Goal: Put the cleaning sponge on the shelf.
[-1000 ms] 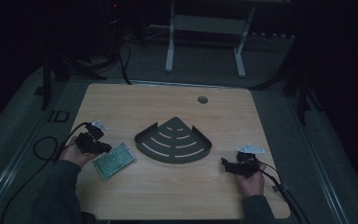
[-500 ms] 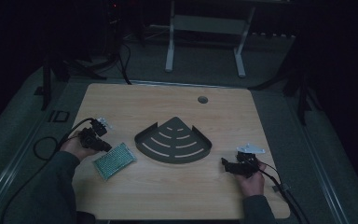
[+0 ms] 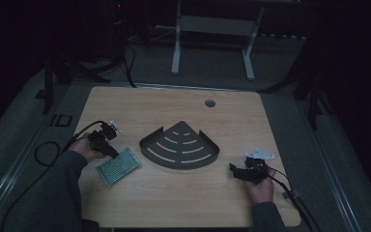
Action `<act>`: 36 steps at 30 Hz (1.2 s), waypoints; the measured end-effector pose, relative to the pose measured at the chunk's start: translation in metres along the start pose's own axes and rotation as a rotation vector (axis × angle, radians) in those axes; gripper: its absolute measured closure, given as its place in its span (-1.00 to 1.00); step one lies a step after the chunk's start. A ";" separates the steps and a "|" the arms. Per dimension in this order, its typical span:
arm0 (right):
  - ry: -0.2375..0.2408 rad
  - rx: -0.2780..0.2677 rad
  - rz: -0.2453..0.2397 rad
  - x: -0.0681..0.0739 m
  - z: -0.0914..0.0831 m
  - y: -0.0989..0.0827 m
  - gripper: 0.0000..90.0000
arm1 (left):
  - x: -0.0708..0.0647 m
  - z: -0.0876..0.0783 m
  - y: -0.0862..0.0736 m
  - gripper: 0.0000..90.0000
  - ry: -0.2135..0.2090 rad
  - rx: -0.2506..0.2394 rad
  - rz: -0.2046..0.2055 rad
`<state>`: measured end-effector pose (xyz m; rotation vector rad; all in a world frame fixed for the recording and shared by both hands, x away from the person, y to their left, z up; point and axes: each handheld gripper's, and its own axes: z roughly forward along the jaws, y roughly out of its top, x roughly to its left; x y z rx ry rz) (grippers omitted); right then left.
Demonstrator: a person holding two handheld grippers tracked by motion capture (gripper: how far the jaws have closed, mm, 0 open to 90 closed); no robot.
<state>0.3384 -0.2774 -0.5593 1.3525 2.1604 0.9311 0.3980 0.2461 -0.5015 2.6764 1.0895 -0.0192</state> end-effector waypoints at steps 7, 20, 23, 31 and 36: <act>0.000 0.000 0.000 0.000 0.000 0.000 -0.59 | 0.003 0.004 -0.001 0.70 -0.003 0.023 -0.016; 0.000 0.000 0.000 0.000 0.000 0.000 -0.59 | 0.008 0.009 -0.002 0.61 -0.025 0.057 -0.078; 0.000 0.000 -0.001 0.000 0.000 0.000 -0.59 | 0.010 0.010 -0.001 0.62 -0.041 0.065 -0.096; 0.000 0.000 -0.001 0.000 0.000 0.000 -0.59 | 0.010 0.011 0.000 0.95 -0.072 0.076 -0.140; 0.000 0.000 0.000 0.000 0.000 0.000 -0.59 | 0.010 0.010 0.003 0.99 -0.066 0.097 -0.139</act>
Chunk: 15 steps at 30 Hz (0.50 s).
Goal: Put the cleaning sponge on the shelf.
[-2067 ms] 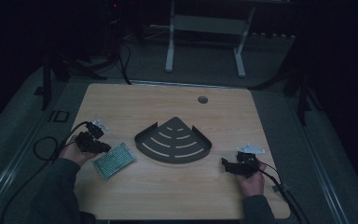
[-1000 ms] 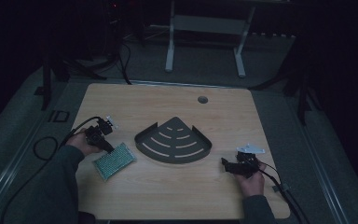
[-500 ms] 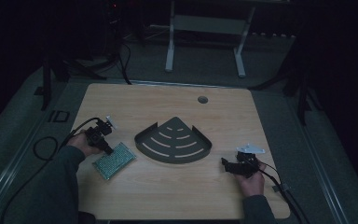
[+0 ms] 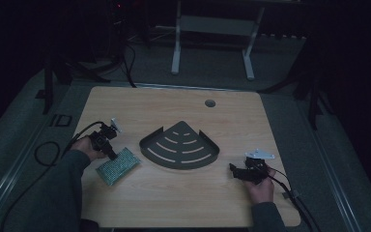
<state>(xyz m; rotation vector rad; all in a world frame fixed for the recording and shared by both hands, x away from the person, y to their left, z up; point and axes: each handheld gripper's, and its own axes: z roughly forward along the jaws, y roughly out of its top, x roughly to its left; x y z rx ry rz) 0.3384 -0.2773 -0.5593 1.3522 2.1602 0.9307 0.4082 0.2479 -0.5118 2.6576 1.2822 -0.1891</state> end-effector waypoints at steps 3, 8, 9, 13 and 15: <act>0.000 0.000 0.000 0.000 0.000 0.000 -0.59 | 0.000 -0.001 0.000 1.00 -0.003 -0.001 -0.002; 0.000 0.000 0.000 0.000 0.000 0.000 -0.59 | 0.001 -0.008 0.000 1.00 -0.012 -0.016 -0.006; 0.000 0.000 0.000 0.000 0.000 0.000 -0.59 | 0.000 -0.010 0.000 1.00 -0.013 -0.020 -0.006; 0.000 0.000 0.000 0.000 0.000 0.000 -0.59 | 0.000 -0.019 0.000 1.00 -0.007 -0.039 -0.001; 0.000 0.000 0.000 0.000 0.000 0.000 -0.59 | -0.001 -0.023 -0.001 1.00 -0.009 -0.055 -0.001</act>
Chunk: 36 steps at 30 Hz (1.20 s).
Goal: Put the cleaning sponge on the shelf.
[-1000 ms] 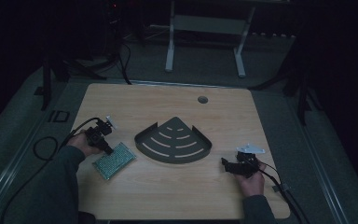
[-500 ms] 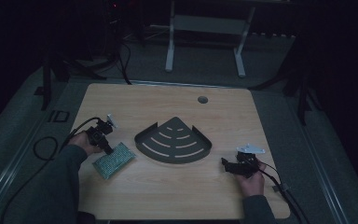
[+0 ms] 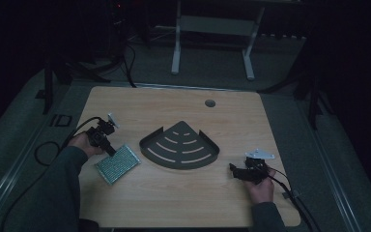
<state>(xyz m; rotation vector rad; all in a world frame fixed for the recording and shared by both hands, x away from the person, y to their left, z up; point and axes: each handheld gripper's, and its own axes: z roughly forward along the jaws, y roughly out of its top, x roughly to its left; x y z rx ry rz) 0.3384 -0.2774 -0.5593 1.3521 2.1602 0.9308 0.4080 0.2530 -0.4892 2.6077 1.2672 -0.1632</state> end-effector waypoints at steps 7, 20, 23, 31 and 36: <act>0.000 0.000 0.000 0.000 0.000 0.000 -0.59 | -0.001 -0.008 0.001 1.00 0.004 -0.014 -0.003; 0.000 0.000 0.000 0.000 0.000 0.000 -0.59 | -0.003 -0.032 0.003 1.00 0.019 -0.064 0.007; 0.000 0.000 0.000 0.000 0.000 0.000 -0.59 | -0.003 -0.036 0.003 1.00 0.017 -0.068 0.008; 0.000 0.000 0.000 0.000 0.000 0.000 -0.59 | -0.005 -0.042 0.006 1.00 0.015 -0.074 0.017; 0.000 0.000 0.000 0.000 0.000 0.000 -0.59 | -0.006 -0.046 0.008 1.00 0.018 -0.072 0.022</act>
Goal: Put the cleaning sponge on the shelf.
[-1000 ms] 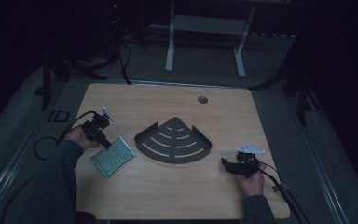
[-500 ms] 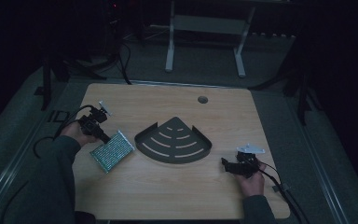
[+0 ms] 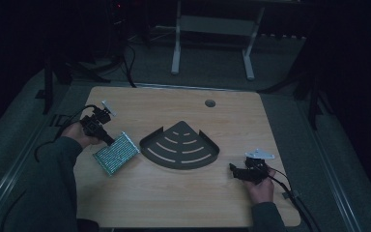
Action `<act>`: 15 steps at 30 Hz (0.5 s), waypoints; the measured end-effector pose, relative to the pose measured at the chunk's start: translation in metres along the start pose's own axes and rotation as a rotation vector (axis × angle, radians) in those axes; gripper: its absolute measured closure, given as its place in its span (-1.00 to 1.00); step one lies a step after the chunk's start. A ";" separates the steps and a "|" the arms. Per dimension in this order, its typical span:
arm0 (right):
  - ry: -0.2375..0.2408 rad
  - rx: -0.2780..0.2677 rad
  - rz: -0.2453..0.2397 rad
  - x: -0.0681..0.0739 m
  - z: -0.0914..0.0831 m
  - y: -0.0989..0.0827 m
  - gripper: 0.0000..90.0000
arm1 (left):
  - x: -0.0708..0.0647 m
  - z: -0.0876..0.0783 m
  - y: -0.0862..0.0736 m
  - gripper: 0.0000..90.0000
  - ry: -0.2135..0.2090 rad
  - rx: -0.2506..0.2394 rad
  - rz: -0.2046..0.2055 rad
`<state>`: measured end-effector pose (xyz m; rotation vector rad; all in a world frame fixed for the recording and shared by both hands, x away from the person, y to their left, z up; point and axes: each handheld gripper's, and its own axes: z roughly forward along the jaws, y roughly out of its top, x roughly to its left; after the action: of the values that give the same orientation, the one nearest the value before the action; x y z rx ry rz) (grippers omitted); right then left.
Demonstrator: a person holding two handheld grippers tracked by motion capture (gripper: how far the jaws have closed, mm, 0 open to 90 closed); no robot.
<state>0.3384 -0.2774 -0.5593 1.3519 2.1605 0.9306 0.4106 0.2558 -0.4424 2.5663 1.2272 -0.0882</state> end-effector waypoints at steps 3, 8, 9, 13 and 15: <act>0.000 0.000 0.000 0.000 0.000 0.000 -0.59 | -0.001 -0.003 0.001 1.00 0.002 -0.002 0.006; 0.000 0.000 0.000 0.000 0.000 0.000 -0.59 | -0.003 -0.007 0.005 1.00 0.007 -0.004 0.022; 0.000 0.000 0.000 0.000 0.000 0.000 -0.59 | -0.003 -0.009 0.006 1.00 0.007 -0.005 0.023; 0.000 0.000 0.000 0.000 0.000 0.000 -0.59 | -0.004 -0.012 0.008 1.00 0.011 -0.012 0.025; 0.000 0.000 0.001 0.000 0.000 0.000 -0.59 | -0.006 -0.014 0.011 1.00 0.016 -0.011 0.032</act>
<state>0.3384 -0.2773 -0.5593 1.3525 2.1603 0.9309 0.4144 0.2492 -0.4252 2.5812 1.1887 -0.0540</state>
